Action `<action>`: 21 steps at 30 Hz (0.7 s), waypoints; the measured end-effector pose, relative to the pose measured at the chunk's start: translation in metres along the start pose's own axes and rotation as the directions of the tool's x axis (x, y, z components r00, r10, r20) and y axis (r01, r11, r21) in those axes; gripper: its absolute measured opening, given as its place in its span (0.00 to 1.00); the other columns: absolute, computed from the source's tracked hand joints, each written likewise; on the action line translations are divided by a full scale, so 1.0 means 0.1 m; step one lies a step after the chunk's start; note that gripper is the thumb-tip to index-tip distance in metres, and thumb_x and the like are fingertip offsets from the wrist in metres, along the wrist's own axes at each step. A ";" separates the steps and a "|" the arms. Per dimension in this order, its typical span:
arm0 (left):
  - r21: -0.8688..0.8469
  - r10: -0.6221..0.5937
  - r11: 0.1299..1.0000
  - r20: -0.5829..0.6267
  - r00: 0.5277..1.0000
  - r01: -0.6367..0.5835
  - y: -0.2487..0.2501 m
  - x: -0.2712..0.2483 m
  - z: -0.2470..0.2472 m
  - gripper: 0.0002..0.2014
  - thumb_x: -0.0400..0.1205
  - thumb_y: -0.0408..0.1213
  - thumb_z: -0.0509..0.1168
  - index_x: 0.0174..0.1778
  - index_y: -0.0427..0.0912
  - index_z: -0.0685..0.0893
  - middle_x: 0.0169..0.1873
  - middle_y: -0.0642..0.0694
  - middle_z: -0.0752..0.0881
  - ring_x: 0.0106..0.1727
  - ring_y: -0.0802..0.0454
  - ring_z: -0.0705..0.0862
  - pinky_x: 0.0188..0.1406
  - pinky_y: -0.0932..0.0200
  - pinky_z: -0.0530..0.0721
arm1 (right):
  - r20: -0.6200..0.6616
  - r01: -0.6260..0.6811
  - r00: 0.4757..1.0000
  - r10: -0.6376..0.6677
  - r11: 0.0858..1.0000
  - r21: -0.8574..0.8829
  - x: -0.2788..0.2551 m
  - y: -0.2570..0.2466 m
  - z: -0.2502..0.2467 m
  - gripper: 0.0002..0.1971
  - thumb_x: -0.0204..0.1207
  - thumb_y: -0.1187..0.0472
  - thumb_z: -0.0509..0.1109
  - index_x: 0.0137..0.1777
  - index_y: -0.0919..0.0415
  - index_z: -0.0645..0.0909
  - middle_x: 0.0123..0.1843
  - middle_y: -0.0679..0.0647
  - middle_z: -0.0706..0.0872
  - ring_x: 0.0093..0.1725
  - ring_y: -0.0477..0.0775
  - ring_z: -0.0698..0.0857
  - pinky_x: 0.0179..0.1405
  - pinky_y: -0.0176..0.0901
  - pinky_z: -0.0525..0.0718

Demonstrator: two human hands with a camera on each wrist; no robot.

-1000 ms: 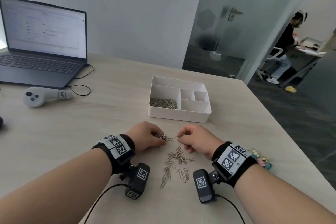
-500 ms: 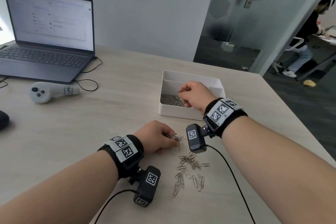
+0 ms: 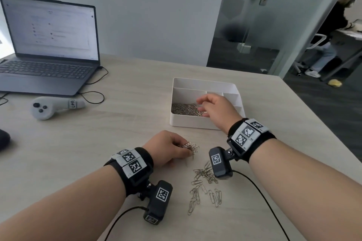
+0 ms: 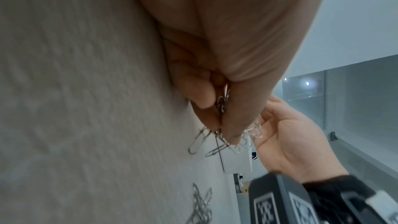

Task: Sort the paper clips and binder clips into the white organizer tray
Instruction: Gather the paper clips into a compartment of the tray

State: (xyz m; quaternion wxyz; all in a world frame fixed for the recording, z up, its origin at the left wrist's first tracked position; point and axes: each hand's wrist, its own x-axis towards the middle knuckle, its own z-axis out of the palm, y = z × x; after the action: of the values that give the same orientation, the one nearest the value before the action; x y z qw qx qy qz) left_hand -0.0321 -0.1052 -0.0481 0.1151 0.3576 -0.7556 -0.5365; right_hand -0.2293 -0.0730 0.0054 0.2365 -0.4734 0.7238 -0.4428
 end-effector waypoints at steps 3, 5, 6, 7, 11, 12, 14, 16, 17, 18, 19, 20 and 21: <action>-0.043 0.001 0.999 -0.038 0.999 -0.002 0.04 0.04 -0.03 0.02 0.74 0.38 0.79 0.40 0.45 0.93 0.27 0.52 0.87 0.23 0.57 0.79 0.22 0.63 0.80 | -0.036 -0.001 0.999 0.004 0.998 0.066 -0.18 0.11 -0.11 0.15 0.83 0.68 0.60 0.52 0.51 0.86 0.54 0.51 0.91 0.51 0.50 0.90 0.54 0.50 0.89; -0.085 0.028 0.996 -0.072 0.997 -0.034 0.12 0.08 -0.08 0.02 0.74 0.36 0.78 0.39 0.43 0.93 0.29 0.50 0.87 0.29 0.56 0.82 0.24 0.61 0.81 | -0.040 -0.027 0.999 0.031 0.994 0.103 -0.30 0.17 -0.19 0.13 0.83 0.66 0.62 0.52 0.52 0.86 0.54 0.51 0.90 0.48 0.47 0.89 0.47 0.50 0.89; -0.105 0.045 0.993 -0.090 0.995 -0.054 0.18 0.12 -0.11 0.01 0.74 0.35 0.78 0.39 0.42 0.93 0.29 0.49 0.88 0.32 0.55 0.83 0.25 0.60 0.82 | -0.047 -0.040 0.998 0.045 0.993 0.110 -0.35 0.21 -0.22 0.12 0.83 0.65 0.63 0.51 0.51 0.86 0.54 0.51 0.90 0.46 0.46 0.89 0.43 0.48 0.88; -0.117 0.064 0.990 -0.113 0.992 -0.078 0.24 0.17 -0.16 0.01 0.74 0.35 0.78 0.37 0.43 0.93 0.30 0.48 0.88 0.33 0.54 0.84 0.25 0.60 0.82 | -0.058 -0.053 0.997 0.060 0.992 0.116 -0.41 0.24 -0.25 0.11 0.82 0.65 0.63 0.51 0.51 0.86 0.53 0.52 0.90 0.45 0.46 0.88 0.41 0.46 0.86; -0.081 0.115 0.987 -0.246 0.962 -0.139 0.55 0.44 -0.32 0.02 0.73 0.41 0.79 0.36 0.50 0.93 0.32 0.51 0.91 0.36 0.50 0.88 0.29 0.60 0.84 | -0.072 -0.152 0.982 0.173 0.960 0.234 -0.57 0.33 -0.33 0.09 0.82 0.63 0.64 0.50 0.53 0.86 0.53 0.54 0.90 0.41 0.49 0.87 0.35 0.44 0.81; -0.044 0.122 0.989 -0.274 0.954 -0.139 0.62 0.52 -0.35 0.03 0.73 0.42 0.79 0.38 0.50 0.93 0.32 0.51 0.91 0.34 0.52 0.89 0.29 0.61 0.84 | -0.057 -0.176 0.979 0.198 0.946 0.272 -0.60 0.34 -0.34 0.08 0.83 0.63 0.65 0.51 0.55 0.86 0.53 0.55 0.90 0.41 0.50 0.86 0.34 0.43 0.81; 0.058 0.126 0.992 -0.320 0.939 -0.113 0.73 0.66 -0.37 0.04 0.74 0.42 0.78 0.42 0.48 0.92 0.30 0.52 0.89 0.26 0.58 0.86 0.25 0.65 0.83 | -0.020 -0.203 0.976 0.219 0.932 0.299 -0.67 0.37 -0.35 0.08 0.83 0.62 0.65 0.52 0.57 0.86 0.51 0.54 0.90 0.41 0.50 0.86 0.34 0.42 0.80; 0.134 0.110 0.989 -0.346 0.932 -0.067 0.81 0.79 -0.37 0.05 0.76 0.39 0.76 0.46 0.45 0.90 0.32 0.50 0.87 0.24 0.57 0.84 0.20 0.67 0.83 | 0.006 -0.207 0.977 0.214 0.939 0.274 -0.74 0.40 -0.35 0.08 0.83 0.60 0.66 0.52 0.57 0.87 0.49 0.52 0.90 0.41 0.49 0.86 0.36 0.43 0.80; 0.173 0.099 0.984 -0.354 0.930 -0.039 0.82 0.84 -0.37 0.06 0.77 0.38 0.75 0.48 0.44 0.89 0.33 0.50 0.86 0.25 0.56 0.84 0.19 0.65 0.84 | 0.018 -0.208 0.977 0.210 0.946 0.250 -0.78 0.43 -0.35 0.08 0.83 0.59 0.66 0.51 0.58 0.87 0.48 0.51 0.90 0.41 0.49 0.86 0.37 0.43 0.80; 0.223 0.093 0.975 -0.359 0.929 -0.011 0.83 0.88 -0.37 0.07 0.76 0.38 0.76 0.48 0.44 0.88 0.33 0.51 0.86 0.26 0.54 0.85 0.20 0.63 0.86 | 0.032 -0.210 0.978 0.208 0.951 0.226 -0.80 0.45 -0.35 0.08 0.82 0.59 0.66 0.51 0.58 0.87 0.47 0.50 0.90 0.41 0.48 0.86 0.38 0.43 0.80; 0.267 0.090 0.964 -0.362 0.928 0.010 0.82 0.91 -0.37 0.08 0.75 0.39 0.77 0.49 0.45 0.88 0.35 0.51 0.86 0.27 0.53 0.85 0.23 0.60 0.89 | 0.046 -0.215 0.977 0.210 0.954 0.209 -0.83 0.48 -0.36 0.08 0.82 0.58 0.66 0.51 0.58 0.87 0.47 0.49 0.90 0.41 0.47 0.86 0.38 0.43 0.80; 0.291 0.084 0.956 -0.365 0.927 0.028 0.81 0.93 -0.37 0.10 0.74 0.40 0.78 0.49 0.45 0.88 0.37 0.51 0.87 0.29 0.50 0.86 0.29 0.55 0.91 | 0.058 -0.225 0.974 0.218 0.953 0.204 -0.85 0.51 -0.36 0.08 0.82 0.58 0.66 0.51 0.58 0.87 0.46 0.49 0.90 0.41 0.47 0.86 0.37 0.42 0.80; 0.301 0.076 0.953 -0.369 0.927 0.042 0.79 0.95 -0.37 0.12 0.73 0.40 0.79 0.51 0.46 0.87 0.40 0.52 0.88 0.31 0.48 0.87 0.33 0.51 0.92 | 0.068 -0.238 0.971 0.229 0.949 0.207 -0.87 0.53 -0.36 0.08 0.82 0.58 0.66 0.51 0.58 0.87 0.46 0.49 0.90 0.40 0.47 0.86 0.35 0.41 0.79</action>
State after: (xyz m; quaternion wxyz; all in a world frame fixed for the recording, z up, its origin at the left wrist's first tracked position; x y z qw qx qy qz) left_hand -0.1122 -0.1822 0.0171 0.2060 0.4606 -0.7960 -0.3345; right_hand -0.2436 0.0287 -0.0293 0.3521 -0.3657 0.7177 -0.4767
